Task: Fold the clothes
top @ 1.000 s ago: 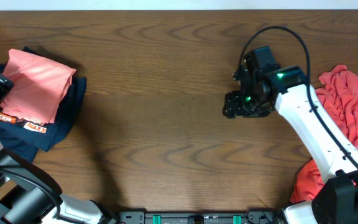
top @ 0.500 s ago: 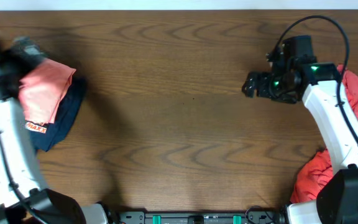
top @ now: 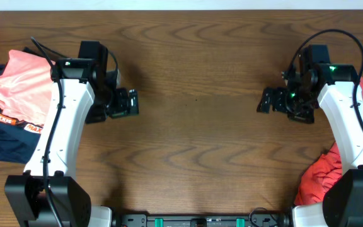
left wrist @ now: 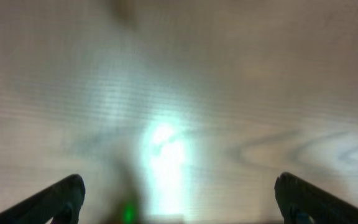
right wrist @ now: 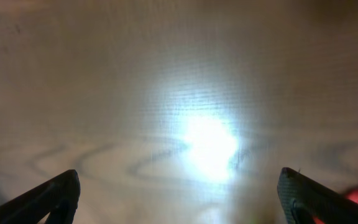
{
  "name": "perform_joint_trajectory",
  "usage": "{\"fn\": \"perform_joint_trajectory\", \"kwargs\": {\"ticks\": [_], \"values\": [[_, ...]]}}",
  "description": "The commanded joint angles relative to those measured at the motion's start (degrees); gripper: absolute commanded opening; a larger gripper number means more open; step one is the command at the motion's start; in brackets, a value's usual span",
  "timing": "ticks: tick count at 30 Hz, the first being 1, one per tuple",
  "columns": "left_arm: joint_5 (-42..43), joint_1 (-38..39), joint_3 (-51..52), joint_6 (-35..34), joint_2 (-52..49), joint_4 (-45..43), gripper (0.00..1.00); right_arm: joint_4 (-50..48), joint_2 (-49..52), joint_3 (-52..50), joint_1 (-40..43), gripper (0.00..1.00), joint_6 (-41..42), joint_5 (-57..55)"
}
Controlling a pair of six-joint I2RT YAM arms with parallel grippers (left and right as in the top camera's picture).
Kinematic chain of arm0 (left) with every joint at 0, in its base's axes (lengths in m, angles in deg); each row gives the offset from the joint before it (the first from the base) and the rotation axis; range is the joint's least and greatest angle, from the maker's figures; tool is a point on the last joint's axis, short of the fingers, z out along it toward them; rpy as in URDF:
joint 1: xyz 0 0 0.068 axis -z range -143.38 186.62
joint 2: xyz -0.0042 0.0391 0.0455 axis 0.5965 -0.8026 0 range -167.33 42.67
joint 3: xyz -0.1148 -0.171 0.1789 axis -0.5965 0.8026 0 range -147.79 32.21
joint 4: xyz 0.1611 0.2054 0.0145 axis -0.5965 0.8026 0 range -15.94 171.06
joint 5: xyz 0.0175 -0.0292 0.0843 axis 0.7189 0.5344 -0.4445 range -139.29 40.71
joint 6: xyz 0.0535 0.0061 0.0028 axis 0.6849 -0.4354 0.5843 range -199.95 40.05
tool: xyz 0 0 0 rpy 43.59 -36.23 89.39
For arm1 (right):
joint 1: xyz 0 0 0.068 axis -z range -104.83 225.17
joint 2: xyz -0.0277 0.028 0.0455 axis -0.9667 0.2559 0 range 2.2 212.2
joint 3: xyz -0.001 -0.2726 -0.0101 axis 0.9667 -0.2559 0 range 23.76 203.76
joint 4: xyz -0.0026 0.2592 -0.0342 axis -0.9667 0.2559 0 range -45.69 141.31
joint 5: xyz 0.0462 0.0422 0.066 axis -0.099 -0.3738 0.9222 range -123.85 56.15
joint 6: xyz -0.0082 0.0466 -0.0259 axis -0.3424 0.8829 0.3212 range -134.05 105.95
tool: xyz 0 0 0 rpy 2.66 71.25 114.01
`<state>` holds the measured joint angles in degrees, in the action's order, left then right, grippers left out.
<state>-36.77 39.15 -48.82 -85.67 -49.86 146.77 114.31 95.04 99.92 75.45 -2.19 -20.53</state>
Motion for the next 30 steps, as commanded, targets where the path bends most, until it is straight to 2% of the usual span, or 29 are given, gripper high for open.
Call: {"fn": "perform_joint_trajectory", "kwargs": {"ticks": [1, 4, 8, 13, 16, 18, 23, 30], "values": [[-1.0, -0.1, 1.0, 0.8, 3.4, 2.7, 0.98, 1.6, -1.9, 0.0, 0.5, 0.99, -0.8, 0.2], [-1.0, 0.0, 5.3, 0.8, 9.6, 0.3, 0.98, 0.2, -6.1, -2.5, 0.5, 0.99, -0.7, 0.2], [-1.5, 1.1, 14.0, 0.8, 23.5, -7.4, 0.98, -7.2, -17.9, -10.7, 0.2, 0.99, 1.8, -2.2], [-1.6, 3.5, 27.9, 0.5, 46.7, -19.5, 0.98, -19.4, -43.0, -26.5, -4.6, 0.99, 3.4, -16.4], [-1.6, 3.8, 33.7, 0.5, 59.0, -25.8, 0.98, -26.1, -56.9, -33.3, -6.3, 0.99, 3.9, -19.4], [-1.6, 3.8, 34.7, 0.5, 65.6, -24.6, 0.98, -24.6, -64.9, -35.3, -6.3, 0.99, 3.9, -19.3], [-1.6, 3.8, 34.7, 0.5, 75.9, -21.4, 0.98, -16.1, -77.8, -35.6, -6.3, 0.99, 3.9, -19.3], [-1.6, 3.8, 34.7, 0.5, 79.2, -21.3, 0.98, -4.2, -83.7, -35.6, -6.3, 0.99, 4.0, -19.3]]}}
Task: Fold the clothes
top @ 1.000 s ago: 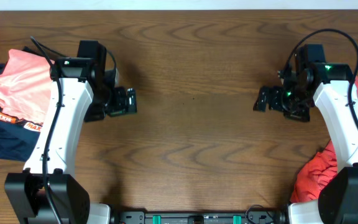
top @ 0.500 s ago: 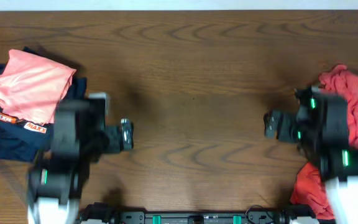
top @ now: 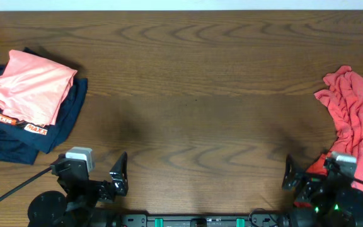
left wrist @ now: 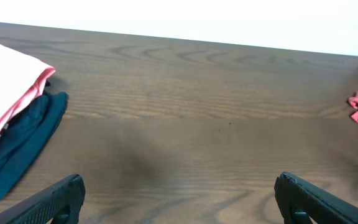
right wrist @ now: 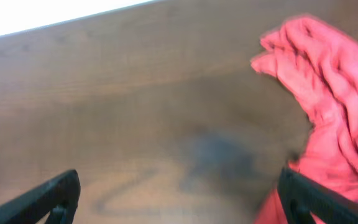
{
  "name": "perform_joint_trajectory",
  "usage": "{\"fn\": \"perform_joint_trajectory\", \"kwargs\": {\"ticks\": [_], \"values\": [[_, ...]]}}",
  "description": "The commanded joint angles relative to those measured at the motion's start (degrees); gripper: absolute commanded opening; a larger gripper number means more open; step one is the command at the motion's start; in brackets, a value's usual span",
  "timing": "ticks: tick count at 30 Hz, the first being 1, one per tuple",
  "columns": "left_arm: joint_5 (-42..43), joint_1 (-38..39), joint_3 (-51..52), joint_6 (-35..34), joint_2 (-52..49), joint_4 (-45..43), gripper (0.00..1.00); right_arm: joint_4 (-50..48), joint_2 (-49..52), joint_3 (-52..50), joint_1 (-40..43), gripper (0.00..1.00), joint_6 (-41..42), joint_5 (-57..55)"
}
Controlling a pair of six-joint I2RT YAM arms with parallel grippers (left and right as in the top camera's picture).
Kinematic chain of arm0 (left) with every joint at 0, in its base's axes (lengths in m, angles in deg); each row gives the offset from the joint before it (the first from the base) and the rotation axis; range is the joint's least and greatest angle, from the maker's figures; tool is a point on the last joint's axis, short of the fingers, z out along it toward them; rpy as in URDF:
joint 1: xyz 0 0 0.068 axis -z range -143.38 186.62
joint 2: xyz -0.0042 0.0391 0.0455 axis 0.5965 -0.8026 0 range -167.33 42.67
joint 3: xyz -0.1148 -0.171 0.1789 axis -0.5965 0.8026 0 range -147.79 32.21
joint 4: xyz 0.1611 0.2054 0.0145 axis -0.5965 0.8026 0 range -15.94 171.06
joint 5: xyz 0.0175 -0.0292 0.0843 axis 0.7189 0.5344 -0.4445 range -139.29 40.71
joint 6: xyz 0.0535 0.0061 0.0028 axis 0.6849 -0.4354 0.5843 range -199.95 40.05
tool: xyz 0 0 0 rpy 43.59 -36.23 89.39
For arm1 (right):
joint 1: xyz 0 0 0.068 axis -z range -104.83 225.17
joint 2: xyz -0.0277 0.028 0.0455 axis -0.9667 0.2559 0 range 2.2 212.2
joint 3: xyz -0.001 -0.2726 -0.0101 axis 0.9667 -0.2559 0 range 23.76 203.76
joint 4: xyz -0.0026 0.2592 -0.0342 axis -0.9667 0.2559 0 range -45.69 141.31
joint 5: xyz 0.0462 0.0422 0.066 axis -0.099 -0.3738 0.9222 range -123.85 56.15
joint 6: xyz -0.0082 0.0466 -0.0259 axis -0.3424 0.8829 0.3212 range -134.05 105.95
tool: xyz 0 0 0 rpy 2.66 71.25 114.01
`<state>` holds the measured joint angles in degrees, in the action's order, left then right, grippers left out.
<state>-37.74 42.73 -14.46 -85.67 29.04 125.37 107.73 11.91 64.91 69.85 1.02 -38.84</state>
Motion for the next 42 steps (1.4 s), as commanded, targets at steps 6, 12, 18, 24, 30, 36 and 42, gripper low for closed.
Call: {"fn": "perform_joint_trajectory", "kwargs": {"ticks": [6, 12, 18, 24, 30, 36, 42], "values": [[-0.7, 0.2, 0.3, 0.5, 0.3, 0.1, 0.98, 2.0, -0.5, -0.7, -0.7, 0.99, 1.2, -1.0], [-0.7, 0.2, 0.3, 0.6, 0.3, 0.1, 0.98, 2.0, -0.5, -0.7, -0.7, 0.99, 1.2, -1.0], [-0.7, 0.2, 0.3, 0.5, 0.3, 0.5, 0.98, 1.3, -2.5, -1.1, -0.6, 0.99, 1.2, -1.0], [-0.7, 0.2, 0.3, 0.5, 0.3, 2.4, 0.98, -10.6, -8.4, -9.1, 2.6, 0.99, -3.7, 0.0], [-0.7, 0.2, 0.3, 0.5, 0.3, 2.7, 0.98, -31.0, -9.4, -22.1, 3.9, 0.99, -11.8, 2.7], [-0.7, 0.2, 0.3, 0.6, 0.3, 2.7, 0.98, -55.0, -9.4, -35.4, 3.9, 0.99, -18.5, 2.6], [-0.7, 0.2, 0.3, 0.5, 0.3, 2.7, 0.98, -58.8, -9.3, -40.8, 3.9, 0.99, -18.8, 2.4]]}}
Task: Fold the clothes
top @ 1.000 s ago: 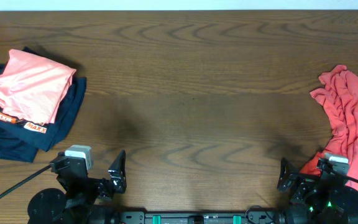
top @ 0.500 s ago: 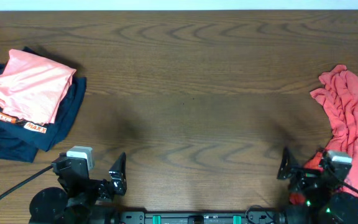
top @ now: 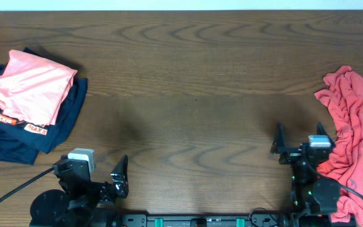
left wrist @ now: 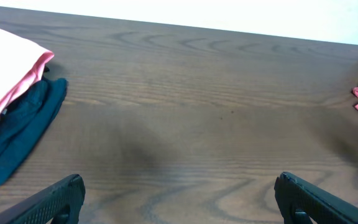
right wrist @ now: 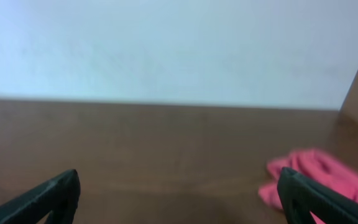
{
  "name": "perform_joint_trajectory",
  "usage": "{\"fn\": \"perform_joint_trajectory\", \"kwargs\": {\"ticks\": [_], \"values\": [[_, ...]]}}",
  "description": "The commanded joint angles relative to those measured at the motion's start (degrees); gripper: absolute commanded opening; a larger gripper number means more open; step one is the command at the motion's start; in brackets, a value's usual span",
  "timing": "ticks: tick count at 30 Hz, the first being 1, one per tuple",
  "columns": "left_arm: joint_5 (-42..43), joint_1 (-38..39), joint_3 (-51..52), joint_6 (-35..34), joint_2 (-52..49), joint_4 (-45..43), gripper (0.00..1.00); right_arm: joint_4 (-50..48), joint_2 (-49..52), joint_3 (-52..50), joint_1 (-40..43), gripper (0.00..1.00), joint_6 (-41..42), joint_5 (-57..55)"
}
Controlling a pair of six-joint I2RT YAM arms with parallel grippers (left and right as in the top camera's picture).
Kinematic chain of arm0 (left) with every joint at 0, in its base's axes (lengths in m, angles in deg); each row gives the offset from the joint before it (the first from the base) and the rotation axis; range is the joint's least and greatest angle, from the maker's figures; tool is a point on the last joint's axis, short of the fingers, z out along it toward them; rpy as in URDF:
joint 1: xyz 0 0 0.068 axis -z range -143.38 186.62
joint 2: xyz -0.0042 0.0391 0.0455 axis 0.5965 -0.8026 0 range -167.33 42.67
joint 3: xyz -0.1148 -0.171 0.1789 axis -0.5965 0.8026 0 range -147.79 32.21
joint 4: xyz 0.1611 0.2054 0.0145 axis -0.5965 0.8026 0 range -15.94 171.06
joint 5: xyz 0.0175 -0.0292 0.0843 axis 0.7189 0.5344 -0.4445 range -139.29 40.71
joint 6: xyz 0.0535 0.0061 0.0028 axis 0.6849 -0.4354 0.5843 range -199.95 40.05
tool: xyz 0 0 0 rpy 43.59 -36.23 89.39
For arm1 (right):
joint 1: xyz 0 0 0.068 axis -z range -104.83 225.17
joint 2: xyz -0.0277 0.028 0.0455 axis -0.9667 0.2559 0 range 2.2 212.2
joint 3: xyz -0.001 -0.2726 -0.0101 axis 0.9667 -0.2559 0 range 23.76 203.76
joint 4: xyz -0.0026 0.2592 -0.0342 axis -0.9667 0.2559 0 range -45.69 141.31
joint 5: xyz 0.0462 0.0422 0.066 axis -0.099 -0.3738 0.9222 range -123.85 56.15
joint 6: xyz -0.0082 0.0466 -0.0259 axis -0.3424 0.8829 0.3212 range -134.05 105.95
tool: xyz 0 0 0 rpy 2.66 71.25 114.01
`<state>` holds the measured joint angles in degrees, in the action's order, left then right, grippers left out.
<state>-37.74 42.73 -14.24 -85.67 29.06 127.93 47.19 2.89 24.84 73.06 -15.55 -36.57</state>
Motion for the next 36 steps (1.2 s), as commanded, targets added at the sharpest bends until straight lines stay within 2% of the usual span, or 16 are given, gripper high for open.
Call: {"fn": "perform_joint_trajectory", "kwargs": {"ticks": [1, 36], "values": [[-0.7, 0.2, 0.1, 0.5, 0.3, 0.1, 0.98, 1.1, 0.0, -0.8, 0.7, 0.99, -2.2, 0.3], [-1.4, -0.3, 2.1, 1.5, 0.3, 0.7, 0.98, 1.2, 0.1, -0.7, 0.7, 0.99, -2.2, 0.2]]}}
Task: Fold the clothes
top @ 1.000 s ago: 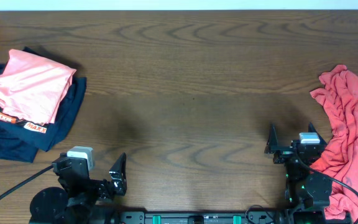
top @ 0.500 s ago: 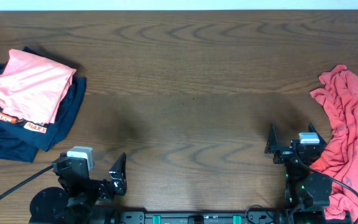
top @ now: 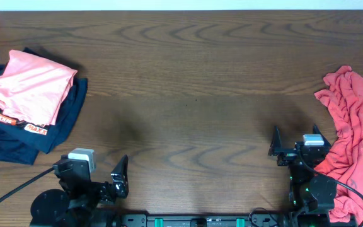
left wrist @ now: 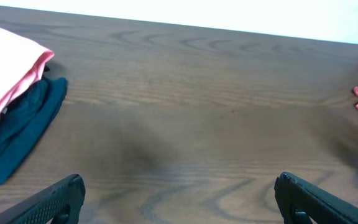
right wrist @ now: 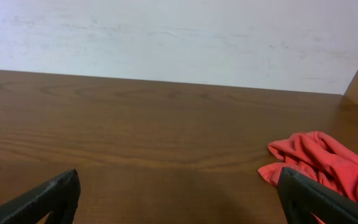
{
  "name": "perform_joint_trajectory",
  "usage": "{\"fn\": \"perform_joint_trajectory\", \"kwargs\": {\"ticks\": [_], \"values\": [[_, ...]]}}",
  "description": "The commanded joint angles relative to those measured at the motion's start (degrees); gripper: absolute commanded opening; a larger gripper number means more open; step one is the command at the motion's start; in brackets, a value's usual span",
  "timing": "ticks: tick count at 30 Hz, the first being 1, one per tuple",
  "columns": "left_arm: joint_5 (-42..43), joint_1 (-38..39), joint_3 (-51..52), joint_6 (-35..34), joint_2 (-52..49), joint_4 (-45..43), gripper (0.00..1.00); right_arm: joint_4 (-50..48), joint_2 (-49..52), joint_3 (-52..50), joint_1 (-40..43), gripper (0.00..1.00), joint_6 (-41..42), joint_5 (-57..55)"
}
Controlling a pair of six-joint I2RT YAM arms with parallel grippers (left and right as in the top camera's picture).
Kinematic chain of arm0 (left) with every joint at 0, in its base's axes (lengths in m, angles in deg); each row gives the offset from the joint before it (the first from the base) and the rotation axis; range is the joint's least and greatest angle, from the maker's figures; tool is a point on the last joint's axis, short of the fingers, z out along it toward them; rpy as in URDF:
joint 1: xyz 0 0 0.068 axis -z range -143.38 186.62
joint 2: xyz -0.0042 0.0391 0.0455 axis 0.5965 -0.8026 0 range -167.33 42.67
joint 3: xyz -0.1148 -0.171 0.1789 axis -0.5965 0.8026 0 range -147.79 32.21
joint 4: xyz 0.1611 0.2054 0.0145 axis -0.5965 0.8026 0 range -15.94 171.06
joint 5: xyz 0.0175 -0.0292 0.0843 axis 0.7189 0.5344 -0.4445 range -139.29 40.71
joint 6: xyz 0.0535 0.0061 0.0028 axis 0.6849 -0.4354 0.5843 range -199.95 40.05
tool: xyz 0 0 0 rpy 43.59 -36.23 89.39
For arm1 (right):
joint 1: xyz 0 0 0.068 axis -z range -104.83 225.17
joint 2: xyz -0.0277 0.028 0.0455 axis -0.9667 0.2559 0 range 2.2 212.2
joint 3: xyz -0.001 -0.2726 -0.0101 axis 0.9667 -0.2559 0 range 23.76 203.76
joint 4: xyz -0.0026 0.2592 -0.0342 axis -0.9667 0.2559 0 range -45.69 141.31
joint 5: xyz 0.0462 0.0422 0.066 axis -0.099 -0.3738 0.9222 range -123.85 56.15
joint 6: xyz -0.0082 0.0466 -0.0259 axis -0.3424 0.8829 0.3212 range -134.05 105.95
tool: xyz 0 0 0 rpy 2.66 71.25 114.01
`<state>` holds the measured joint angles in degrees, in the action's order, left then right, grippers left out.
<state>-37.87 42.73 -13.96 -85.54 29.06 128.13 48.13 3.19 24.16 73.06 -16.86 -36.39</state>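
A crumpled red garment (top: 351, 132) lies at the table's right edge; its far end (right wrist: 319, 158) shows in the right wrist view and a scrap in the left wrist view. A folded pink shirt (top: 30, 82) rests on a folded navy garment (top: 24, 132) at the left. My left gripper (top: 120, 176) sits open at the near left edge with nothing between its fingers. My right gripper (top: 295, 140) stands open at the near right, beside the red garment, empty.
The wooden table (top: 194, 75) stretches between the two piles. A pale wall (right wrist: 166, 37) runs behind its far edge. The arm bases stand along the near edge.
My right gripper has shifted slightly left and back at the near right edge, its view now sharp and level. The left gripper and the clothes have not moved.
Both arms reached out over mid-table, wrists facing the bare wood, with the red garment bunched at the near right. Then both were drawn back at the near edge, open. The right gripper then rose beside the red garment, which lies spread along the right edge.
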Motion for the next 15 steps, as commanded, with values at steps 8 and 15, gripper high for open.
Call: {"fn": "perform_joint_trajectory", "kwargs": {"ticks": [8, 15], "values": [[-3.5, -8.2, 15.4, 1.3, 5.7, -5.4, 0.98, 0.2, -0.2, -0.1, 0.7, 0.99, -0.9, 0.0], [-3.5, -8.9, 30.3, 1.3, 13.6, -24.9, 0.98, 0.2, -0.2, -0.1, 0.7, 0.99, -0.9, 0.0]]}}
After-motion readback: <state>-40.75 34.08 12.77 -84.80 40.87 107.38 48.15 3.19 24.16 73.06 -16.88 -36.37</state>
